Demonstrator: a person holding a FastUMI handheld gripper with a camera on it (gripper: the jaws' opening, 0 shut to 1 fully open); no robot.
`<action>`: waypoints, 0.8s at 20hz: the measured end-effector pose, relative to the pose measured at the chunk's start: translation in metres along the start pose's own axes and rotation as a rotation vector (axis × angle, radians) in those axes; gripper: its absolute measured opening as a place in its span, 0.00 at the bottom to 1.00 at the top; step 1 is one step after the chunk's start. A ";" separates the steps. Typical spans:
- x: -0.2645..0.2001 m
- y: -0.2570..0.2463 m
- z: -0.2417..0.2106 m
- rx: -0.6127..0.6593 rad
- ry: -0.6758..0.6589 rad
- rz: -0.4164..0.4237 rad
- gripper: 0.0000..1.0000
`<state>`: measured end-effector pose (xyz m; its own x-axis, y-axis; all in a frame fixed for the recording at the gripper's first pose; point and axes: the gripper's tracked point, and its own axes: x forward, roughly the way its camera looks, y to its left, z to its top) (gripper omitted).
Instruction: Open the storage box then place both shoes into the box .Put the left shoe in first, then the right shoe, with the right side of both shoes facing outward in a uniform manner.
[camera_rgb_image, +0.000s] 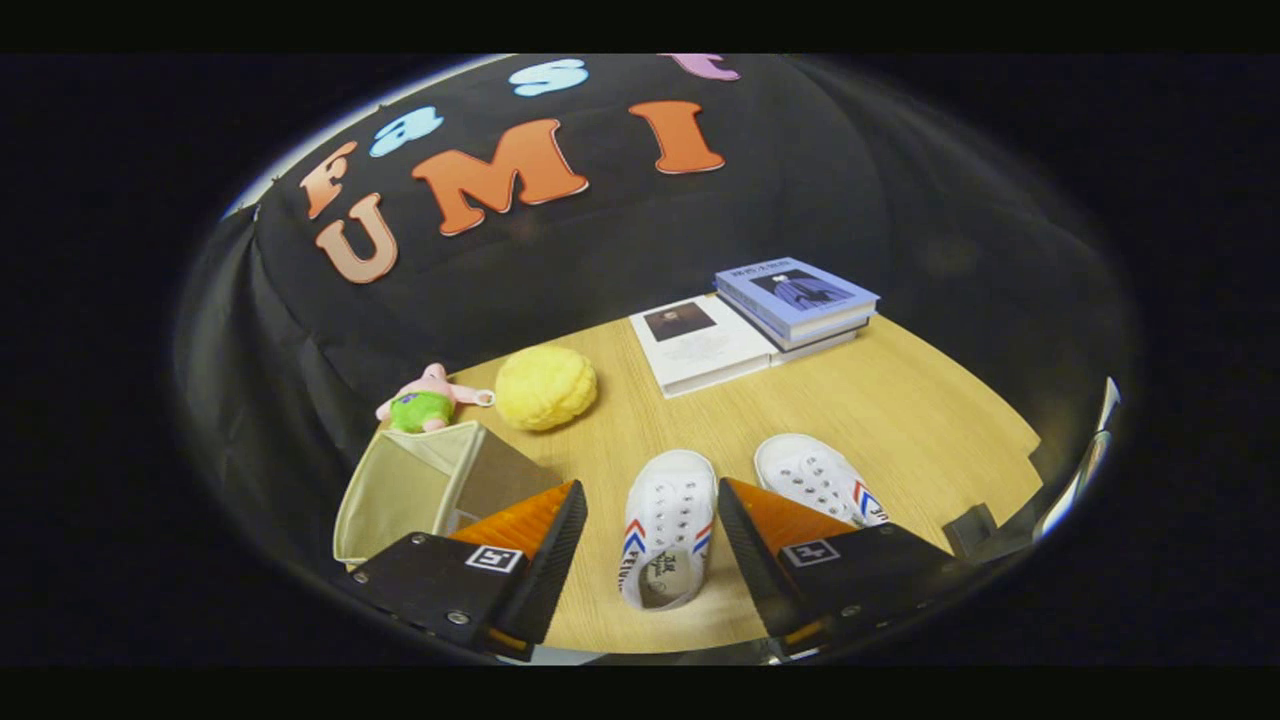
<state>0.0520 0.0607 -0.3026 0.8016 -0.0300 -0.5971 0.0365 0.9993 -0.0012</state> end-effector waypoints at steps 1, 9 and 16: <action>0.007 -0.005 -0.007 -0.008 0.020 -0.005 0.75; 0.057 -0.033 -0.069 -0.063 0.166 -0.051 0.72; 0.080 -0.024 -0.100 0.034 0.249 0.013 0.54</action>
<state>0.0558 0.0368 -0.4305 0.6307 -0.0063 -0.7760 0.0503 0.9982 0.0327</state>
